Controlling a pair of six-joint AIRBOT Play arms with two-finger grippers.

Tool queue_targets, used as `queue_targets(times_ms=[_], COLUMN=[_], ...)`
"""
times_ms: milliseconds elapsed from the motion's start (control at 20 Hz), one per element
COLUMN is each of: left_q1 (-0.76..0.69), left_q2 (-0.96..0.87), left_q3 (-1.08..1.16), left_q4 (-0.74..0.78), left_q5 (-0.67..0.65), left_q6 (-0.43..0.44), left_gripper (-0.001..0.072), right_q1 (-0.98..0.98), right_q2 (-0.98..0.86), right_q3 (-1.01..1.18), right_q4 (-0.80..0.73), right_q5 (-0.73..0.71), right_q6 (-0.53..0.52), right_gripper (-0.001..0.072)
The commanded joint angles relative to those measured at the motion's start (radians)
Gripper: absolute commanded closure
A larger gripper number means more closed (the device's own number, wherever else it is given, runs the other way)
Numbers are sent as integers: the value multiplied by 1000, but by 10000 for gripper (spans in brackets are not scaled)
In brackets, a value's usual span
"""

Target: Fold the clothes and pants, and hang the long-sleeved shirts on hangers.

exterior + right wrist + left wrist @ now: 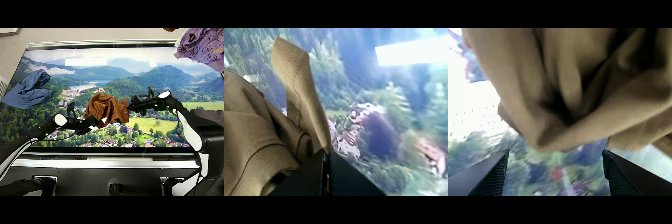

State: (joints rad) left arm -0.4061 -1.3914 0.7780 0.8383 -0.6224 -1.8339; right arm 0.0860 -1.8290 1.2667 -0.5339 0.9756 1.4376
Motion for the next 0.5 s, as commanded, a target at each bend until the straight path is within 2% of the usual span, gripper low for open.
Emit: queue_targets(times_ms=[0,200,300,400,450], left_q1=[0,-10,-21,-29,-32], left_q2=[-13,-46,-61,-74,-80], left_q3=[-1,-1,0,5,12], left_q4=[-23,-64,-112,-143,-143], left_q5=[48,47,52,56,55], left_q6=[1,2,43,66,68], left_gripper=[58,58,61,112,112], right_q1=[1,1,1,1,1], right_q2=[1,1,1,1,1], right_q3=[1,1,1,1,1], right_q4=[-2,-7,-6,-6,-6], right_q5=[11,21,23,28,32], right_q6=[-1,-1,-1,-1,-1], right_gripper=[679,679,679,679,679])
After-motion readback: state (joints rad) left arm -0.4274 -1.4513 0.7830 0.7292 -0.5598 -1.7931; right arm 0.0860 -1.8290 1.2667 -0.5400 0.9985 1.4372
